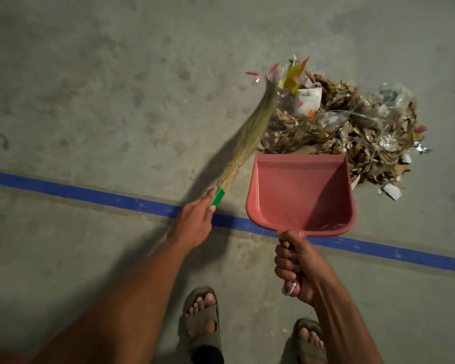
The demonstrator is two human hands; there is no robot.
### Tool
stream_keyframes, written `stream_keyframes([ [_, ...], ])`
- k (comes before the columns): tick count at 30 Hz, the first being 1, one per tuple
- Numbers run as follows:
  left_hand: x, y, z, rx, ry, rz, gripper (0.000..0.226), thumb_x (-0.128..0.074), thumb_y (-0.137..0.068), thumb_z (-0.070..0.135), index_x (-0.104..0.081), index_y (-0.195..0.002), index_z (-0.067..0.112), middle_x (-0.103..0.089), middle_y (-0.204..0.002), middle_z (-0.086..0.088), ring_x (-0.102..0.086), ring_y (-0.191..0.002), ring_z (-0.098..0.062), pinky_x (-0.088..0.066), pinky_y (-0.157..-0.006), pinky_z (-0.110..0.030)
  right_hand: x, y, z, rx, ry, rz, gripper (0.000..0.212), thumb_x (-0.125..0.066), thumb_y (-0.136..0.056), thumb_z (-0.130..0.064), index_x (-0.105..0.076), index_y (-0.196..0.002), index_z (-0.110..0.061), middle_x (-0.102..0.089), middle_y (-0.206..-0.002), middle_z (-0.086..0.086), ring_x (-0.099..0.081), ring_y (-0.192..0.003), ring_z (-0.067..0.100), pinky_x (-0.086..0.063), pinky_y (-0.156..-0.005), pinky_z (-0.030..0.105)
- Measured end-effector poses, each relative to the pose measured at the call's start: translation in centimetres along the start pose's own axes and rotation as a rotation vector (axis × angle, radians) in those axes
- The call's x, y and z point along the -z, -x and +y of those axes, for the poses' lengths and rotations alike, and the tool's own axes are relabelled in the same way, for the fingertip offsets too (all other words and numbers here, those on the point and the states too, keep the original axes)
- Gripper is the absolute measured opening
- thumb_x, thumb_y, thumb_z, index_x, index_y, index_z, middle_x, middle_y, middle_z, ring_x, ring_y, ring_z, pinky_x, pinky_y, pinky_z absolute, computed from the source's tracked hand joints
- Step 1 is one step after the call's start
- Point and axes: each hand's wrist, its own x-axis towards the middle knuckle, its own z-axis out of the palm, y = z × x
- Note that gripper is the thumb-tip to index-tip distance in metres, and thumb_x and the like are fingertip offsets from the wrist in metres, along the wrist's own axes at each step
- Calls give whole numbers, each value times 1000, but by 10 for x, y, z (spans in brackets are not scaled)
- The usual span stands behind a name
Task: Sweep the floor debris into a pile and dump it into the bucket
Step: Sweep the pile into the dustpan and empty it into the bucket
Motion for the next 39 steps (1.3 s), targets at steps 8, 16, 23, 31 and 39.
stream_keyframes([
  [8,65,-8,13,-136,-23,63,57,-43,-110,26,-25,-163,36,-39,-164,7,-51,-141,-22,-42,-118,-44,-39,27,-44,61,2,-16,32,-54,-98,-14,-41,-69,-21,-19,-59,-3,-15,-41,7,-15,-36,19],
  [16,69,-109,71,22,4,226,54,-49,-108,22,-36,-161,27,-56,-149,-17,-56,-128,-40,-39,-107,-35,-24,-10,-64,6,-176,-20,31,-54,-98,-16,-42,-70,-21,-19,-59,-6,-15,-39,6,-16,-32,18],
  [23,19,-259,112,236,3,82,55,-44,-103,41,-37,-158,39,-65,-130,-19,-73,-83,-36,-63,-70,-35,-8,-59,-142,30,-216,-89,34,-53,-98,-15,-42,-66,-23,-21,-52,-9,-16,-35,4,-16,-30,17],
  [31,-14,-272,141,-16,-210,-120,55,-54,-103,38,-39,-156,44,-59,-144,-21,-61,-123,-42,-49,-108,-41,31,-75,-141,-85,-301,-39,34,-54,-97,-15,-43,-66,-22,-23,-54,-8,-17,-36,4,-17,-30,17],
  [39,2,-218,152,-403,-371,-16,66,-61,-102,25,-33,-160,40,-40,-163,10,-59,-132,-31,-51,-108,-48,47,-50,-130,-83,-352,-9,34,-57,-96,-14,-45,-65,-22,-23,-60,-6,-17,-39,6,-16,-34,18],
])
